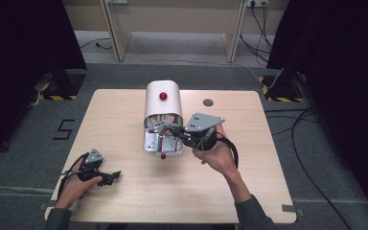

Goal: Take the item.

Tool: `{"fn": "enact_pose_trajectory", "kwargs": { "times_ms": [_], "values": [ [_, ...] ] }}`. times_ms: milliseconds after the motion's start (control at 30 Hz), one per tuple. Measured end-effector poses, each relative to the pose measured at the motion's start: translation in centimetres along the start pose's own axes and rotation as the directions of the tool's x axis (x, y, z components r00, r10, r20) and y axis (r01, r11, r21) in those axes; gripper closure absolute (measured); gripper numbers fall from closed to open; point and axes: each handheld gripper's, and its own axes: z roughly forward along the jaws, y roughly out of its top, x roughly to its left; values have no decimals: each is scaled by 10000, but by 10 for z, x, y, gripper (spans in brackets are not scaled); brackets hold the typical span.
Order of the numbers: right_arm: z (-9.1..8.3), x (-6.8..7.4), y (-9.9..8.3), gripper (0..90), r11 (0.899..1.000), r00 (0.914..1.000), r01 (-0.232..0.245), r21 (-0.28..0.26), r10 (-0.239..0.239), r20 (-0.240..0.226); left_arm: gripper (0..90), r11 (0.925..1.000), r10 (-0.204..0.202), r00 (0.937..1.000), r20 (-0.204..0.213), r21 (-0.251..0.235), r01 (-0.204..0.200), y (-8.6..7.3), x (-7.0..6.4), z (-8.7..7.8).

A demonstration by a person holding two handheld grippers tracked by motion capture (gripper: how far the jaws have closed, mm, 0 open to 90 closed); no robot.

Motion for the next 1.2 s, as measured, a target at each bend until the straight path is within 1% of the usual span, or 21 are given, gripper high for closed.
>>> {"fn": "enact_pose_trajectory", "kwargs": {
  "times_ms": [67, 100, 200, 267, 800, 933, 1000, 1033, 1167, 1200],
  "values": [
    [-9, -3, 0, 898, 9999, 9999, -51, -93, 52, 149, 0, 10000, -2, 10000, -8, 2, 2, 0, 0, 0],
    [-9, -3, 0, 898, 9999, 9999, -51, -93, 52, 149, 0, 10000, -2, 10000, -8, 2, 2, 0, 0, 0],
    [-18, -5, -2, 898, 9999, 9994, -68, -143, 73, 326, 0, 10000, -21, 10000, -9, -5, 21, 0, 0, 0],
    [-21, -7, -3, 898, 9998, 9992, -90, -171, 97, 377, 0, 10000, -21, 10000, -14, -4, 21, 0, 0, 0],
    [-34, -14, -12, 899, 9996, 9969, -223, -191, 237, 746, 0, 10000, -45, 10000, -35, -20, 44, 0, 0, 0],
    [-41, -17, -15, 899, 9990, 9951, -339, -282, 364, 915, 0, 10000, -44, 10000, -37, -19, 44, 0, 0, 0],
    [-46, -19, -18, 898, 9986, 9933, -400, -338, 434, 1075, 0, 10000, -43, 10000, -40, -18, 42, 0, 0, 0],
    [-46, -19, -18, 898, 9986, 9933, -400, -338, 434, 1075, 0, 10000, -44, 10000, -43, -20, 44, 0, 0, 0],
    [-51, -21, -23, 899, 9984, 9913, -446, -337, 484, 1227, 0, 10000, -47, 10000, -42, -22, 47, 0, 0, 0],
    [-53, -23, -27, 898, 9979, 9896, -513, -385, 560, 1323, 0, 10000, -46, 10000, -46, -22, 45, 0, 0, 0]
  ]
}}
